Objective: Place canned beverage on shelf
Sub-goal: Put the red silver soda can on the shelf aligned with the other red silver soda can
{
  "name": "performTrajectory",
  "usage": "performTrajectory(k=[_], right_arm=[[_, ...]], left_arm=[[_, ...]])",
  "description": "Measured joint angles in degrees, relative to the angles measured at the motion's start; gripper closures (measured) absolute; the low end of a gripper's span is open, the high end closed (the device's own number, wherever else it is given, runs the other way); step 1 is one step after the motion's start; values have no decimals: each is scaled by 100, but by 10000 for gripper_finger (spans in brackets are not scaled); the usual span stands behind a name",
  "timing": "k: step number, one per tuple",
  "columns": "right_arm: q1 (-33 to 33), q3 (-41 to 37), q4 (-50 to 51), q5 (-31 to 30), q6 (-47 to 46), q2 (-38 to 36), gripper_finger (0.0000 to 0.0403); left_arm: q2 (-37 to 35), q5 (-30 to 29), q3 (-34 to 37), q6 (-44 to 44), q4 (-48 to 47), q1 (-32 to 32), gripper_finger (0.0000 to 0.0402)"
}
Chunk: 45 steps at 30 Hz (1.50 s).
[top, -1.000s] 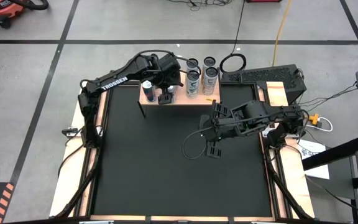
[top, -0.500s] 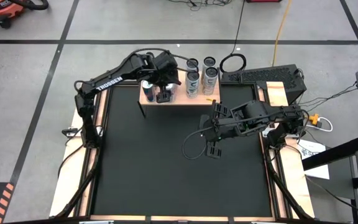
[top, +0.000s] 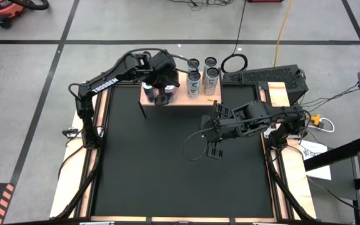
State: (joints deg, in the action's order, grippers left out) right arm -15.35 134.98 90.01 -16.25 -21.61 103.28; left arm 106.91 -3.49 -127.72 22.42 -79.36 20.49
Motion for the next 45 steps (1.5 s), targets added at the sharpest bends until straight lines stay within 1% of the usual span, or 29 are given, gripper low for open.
performTrajectory(k=[5, 17, 20, 33, 45], right_arm=[[-2, 0, 1, 2, -17, 0, 403], [-2, 0, 1, 2, -17, 4, 403], [-2, 0, 1, 3, -19, 4, 403], [-2, 0, 1, 4, -22, 4, 403], [-2, 0, 1, 4, -22, 4, 403]], left_arm=[[7, 0, 0, -367, -10, 22, 52], [7, 2, 0, -364, -249, -37, 52], [7, 2, 0, -386, -273, -46, 58], [9, 2, 2, -341, -264, -66, 144], [11, -9, 2, -64, -217, -61, 225]])
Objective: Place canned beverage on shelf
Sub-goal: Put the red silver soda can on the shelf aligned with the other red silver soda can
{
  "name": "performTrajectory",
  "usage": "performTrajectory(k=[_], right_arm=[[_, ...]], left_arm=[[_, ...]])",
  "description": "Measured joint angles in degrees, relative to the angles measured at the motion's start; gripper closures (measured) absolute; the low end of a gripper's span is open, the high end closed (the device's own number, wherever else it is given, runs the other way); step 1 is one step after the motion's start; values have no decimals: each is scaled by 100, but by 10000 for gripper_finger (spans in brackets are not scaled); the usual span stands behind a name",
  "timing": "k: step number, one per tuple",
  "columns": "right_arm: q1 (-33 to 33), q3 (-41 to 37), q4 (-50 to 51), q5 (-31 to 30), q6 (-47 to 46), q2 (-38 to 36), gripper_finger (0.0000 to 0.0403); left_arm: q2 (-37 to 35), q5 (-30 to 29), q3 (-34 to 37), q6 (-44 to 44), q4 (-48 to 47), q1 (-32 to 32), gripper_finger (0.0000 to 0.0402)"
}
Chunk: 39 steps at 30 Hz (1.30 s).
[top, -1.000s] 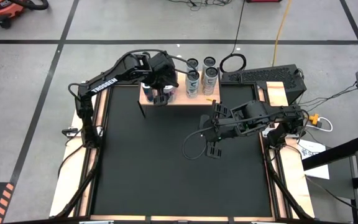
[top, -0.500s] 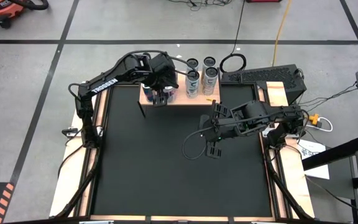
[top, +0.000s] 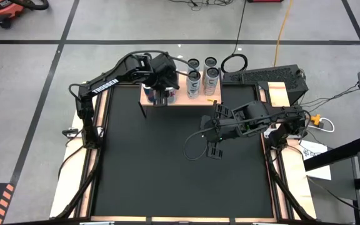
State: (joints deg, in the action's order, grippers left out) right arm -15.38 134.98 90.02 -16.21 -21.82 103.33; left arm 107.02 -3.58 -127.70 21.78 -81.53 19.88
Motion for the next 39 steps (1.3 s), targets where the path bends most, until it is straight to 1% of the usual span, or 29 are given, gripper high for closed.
performTrajectory(k=[4, 7, 15, 21, 27, 31, 39], right_arm=[[0, 0, 0, 0, -5, 0, 403], [0, 0, 0, 0, -50, 0, 403], [0, 1, 0, 0, -105, 0, 403], [0, 0, 0, 0, -97, 0, 403], [0, 1, 0, 0, -94, 0, 403], [0, 0, 0, 0, -103, 0, 403], [0, 2, 0, 0, -107, 0, 403]], left_arm=[[0, -146, 2, 85, 82, 37, 258], [0, -142, 2, 109, 222, 101, 282], [0, 162, 2, 54, 364, 369, 330], [0, 183, 2, -41, 342, 488, 352], [18, 186, 4, -48, -7, 603, 377], [55, 186, 9, -94, -23, 599, 397], [52, -18, 9, -159, 10, 607, 401]])
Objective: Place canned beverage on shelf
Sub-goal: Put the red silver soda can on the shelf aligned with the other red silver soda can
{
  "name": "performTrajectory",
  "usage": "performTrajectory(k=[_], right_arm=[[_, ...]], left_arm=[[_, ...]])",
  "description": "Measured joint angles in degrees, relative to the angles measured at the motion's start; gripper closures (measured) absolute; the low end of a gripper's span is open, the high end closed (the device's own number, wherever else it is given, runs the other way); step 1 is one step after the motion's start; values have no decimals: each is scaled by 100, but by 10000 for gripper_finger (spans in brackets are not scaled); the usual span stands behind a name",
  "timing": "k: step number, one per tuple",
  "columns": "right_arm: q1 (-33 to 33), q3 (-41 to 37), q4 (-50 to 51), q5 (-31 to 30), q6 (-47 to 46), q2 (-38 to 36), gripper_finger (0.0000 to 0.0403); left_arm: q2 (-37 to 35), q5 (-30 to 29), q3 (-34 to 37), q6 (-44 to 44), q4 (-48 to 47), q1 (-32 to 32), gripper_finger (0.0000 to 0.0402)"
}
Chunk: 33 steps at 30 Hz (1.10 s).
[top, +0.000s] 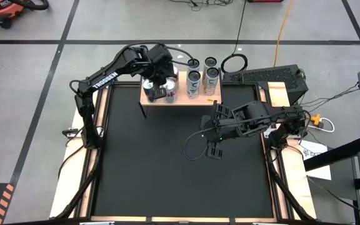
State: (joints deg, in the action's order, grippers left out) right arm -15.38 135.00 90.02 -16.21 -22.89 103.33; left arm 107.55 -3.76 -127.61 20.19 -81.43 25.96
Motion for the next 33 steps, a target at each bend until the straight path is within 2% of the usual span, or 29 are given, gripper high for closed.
performTrajectory(k=[33], right_arm=[[0, -1, 0, 0, -4, 0, 403]], left_arm=[[63, 102, 0, -44, 118, -4, 401]])
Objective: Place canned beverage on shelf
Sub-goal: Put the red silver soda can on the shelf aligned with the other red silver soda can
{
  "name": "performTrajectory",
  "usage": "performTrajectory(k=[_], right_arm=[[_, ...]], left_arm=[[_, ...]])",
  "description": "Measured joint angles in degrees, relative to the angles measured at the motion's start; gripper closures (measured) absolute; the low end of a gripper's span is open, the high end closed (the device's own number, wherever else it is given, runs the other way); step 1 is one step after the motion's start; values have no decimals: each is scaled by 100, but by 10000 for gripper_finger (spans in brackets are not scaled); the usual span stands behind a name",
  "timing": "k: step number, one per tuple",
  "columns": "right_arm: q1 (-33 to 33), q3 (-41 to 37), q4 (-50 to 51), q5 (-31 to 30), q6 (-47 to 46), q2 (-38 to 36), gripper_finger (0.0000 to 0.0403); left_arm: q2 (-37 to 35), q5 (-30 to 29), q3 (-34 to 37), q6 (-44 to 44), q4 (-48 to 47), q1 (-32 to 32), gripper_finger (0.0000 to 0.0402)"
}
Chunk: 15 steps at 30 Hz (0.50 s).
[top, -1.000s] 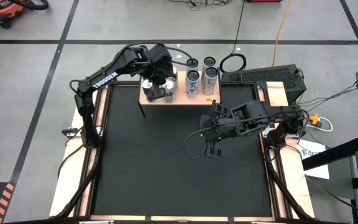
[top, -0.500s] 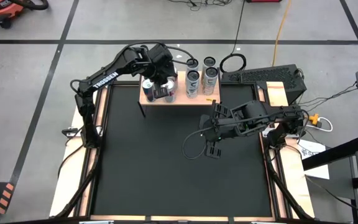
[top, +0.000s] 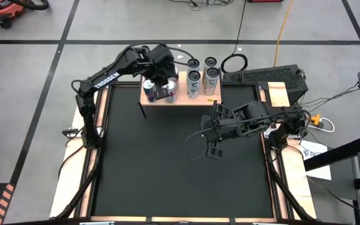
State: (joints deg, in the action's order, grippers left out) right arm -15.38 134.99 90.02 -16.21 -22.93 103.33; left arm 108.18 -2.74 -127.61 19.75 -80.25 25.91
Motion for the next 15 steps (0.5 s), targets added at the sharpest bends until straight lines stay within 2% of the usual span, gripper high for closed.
performTrajectory(k=[15], right_arm=[[0, 1, 0, -2, -38, 0, 403]], left_arm=[[72, 210, -7, -9, -4, -2, 401]])
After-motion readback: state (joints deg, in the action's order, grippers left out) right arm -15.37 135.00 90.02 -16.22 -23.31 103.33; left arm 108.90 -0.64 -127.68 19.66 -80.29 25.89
